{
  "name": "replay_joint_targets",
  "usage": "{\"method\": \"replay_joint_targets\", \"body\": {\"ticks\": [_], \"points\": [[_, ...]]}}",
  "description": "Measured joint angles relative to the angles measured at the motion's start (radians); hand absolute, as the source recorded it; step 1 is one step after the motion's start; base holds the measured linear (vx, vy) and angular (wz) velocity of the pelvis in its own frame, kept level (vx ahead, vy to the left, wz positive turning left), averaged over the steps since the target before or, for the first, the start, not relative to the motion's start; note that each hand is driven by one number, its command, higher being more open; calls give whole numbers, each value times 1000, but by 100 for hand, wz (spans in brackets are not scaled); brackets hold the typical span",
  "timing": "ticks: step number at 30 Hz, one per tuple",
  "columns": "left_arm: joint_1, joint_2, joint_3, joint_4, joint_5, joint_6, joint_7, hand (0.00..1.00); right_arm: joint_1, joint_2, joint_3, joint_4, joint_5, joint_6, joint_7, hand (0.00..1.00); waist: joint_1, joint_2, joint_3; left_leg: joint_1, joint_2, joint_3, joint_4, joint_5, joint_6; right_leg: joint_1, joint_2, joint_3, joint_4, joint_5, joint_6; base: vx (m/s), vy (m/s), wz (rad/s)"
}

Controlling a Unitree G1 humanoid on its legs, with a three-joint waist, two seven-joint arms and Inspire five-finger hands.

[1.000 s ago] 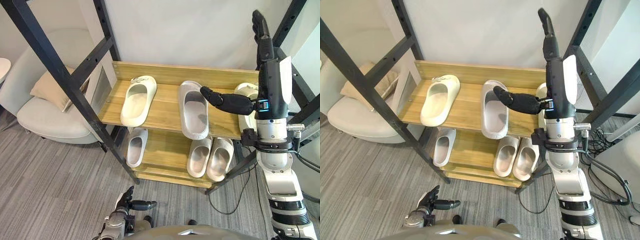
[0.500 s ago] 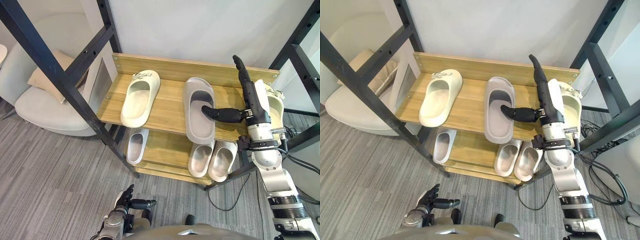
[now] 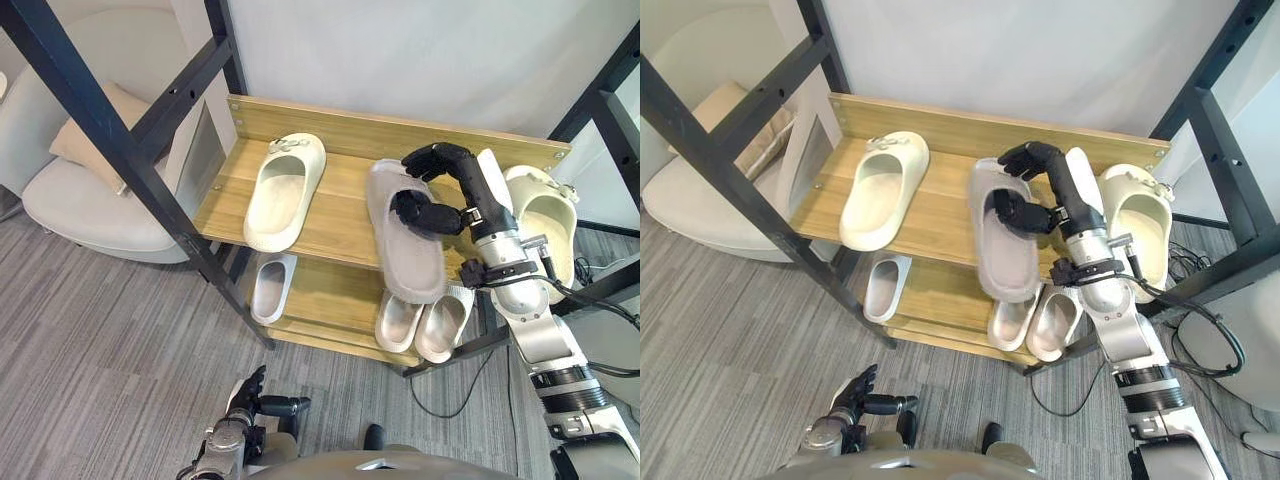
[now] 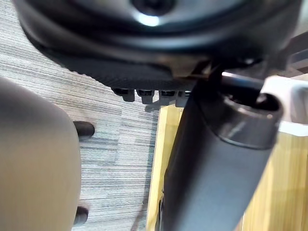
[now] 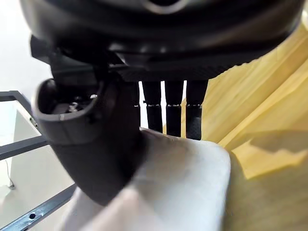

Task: Organize the slippers on the shoe rack

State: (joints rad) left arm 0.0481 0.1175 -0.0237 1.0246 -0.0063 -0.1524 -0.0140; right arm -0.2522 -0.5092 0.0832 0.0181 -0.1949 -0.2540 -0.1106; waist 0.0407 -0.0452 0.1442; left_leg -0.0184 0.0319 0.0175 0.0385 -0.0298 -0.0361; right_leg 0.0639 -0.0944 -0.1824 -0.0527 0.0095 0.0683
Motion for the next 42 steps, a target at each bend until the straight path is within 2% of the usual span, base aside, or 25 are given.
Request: {"method": "replay_joint_targets", "body": {"ticks": [11,14,18,25,28,31,35,39,42], "points": [[0,8,1,0,0,1,0,100,1,-9,18,-18,-1,0,30,0,-1,-18,-6,5,0,0,0,0,0,4,-2,2,0,2,1,0,0,0],[1,7,2,0,1,1,1,100,1,-10,18,-61,-1,2,36,0,-3,-18,-6,8,0,2,-2,0,0,4,-2,4,1,2,1,0,0,0],[3,7,10,0,11,1,3,100,1,-10,14,-212,-1,-1,36,0,-15,-17,-7,17,0,5,-6,0,0,9,-2,6,2,2,1,0,0,-1],[6,4,9,3,19,1,3,100,4,10,-27,-417,13,-66,38,0,-21,-11,-10,42,-1,15,-9,-1,0,25,-5,17,5,1,1,-8,11,-5],[6,-3,8,10,22,1,2,100,15,58,-13,-484,129,-96,77,0,-21,2,-17,47,-1,19,-9,-1,0,25,-6,22,11,1,1,-26,16,-5],[6,-10,-1,21,27,1,2,100,16,103,50,-512,281,-114,138,0,-21,18,-26,53,-1,25,-9,-1,0,25,-8,28,17,0,1,-18,15,-7],[4,-15,-10,25,37,1,3,100,28,154,223,-512,467,-107,245,0,-19,29,-32,58,0,27,-9,1,1,27,-7,31,22,0,0,-5,3,-1],[0,-13,-39,28,39,0,4,100,37,175,386,-450,555,-62,352,0,-9,31,-35,77,-1,24,-11,1,1,48,-9,27,22,-3,1,1,3,2],[-9,-14,-43,34,39,0,4,100,75,176,438,-394,591,-22,400,0,4,32,-35,77,-3,16,-17,7,3,47,-10,20,28,-6,3,-14,6,8]]}}
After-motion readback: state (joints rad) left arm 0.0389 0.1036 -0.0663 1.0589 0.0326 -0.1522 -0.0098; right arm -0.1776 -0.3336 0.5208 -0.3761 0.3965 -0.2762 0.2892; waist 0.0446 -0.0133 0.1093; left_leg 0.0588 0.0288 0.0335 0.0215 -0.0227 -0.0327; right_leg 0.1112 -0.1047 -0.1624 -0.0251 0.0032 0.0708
